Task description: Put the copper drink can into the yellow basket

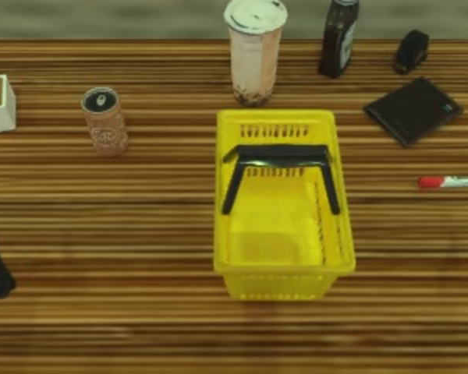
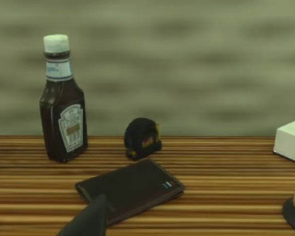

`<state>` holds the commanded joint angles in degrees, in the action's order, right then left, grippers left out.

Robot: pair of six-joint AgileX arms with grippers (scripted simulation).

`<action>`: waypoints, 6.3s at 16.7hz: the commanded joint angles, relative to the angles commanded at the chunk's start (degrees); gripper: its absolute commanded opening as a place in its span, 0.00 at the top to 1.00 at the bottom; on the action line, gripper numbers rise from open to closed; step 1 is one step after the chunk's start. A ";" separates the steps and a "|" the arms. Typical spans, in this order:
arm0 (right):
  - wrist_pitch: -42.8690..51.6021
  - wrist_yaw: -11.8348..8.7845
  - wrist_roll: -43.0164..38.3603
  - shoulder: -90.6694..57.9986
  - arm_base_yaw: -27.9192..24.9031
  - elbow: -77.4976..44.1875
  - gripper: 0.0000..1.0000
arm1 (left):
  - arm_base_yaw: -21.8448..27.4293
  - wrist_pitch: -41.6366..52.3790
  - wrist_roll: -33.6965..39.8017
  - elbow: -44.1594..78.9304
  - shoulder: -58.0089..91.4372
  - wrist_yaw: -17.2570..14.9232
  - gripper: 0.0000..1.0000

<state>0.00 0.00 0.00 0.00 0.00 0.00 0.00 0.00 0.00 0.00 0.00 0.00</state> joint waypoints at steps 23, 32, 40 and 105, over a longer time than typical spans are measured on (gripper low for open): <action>0.00 0.00 0.00 0.00 0.00 0.00 0.00 | 6.88 49.77 -23.93 89.55 91.13 -4.32 0.00; 0.00 0.00 0.00 0.00 0.00 0.00 0.00 | 8.17 75.05 -35.34 134.55 137.23 -4.14 0.00; 0.00 0.00 0.00 0.00 0.00 0.00 0.00 | 8.59 82.38 -38.71 147.49 150.61 -4.03 0.00; 0.00 0.00 0.00 0.00 0.00 0.00 0.00 | 18.15 -40.68 -3.32 77.30 121.79 -71.50 1.00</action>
<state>0.00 0.00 0.00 0.00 0.00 0.00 18.15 -40.68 -3.32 77.30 121.79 -71.50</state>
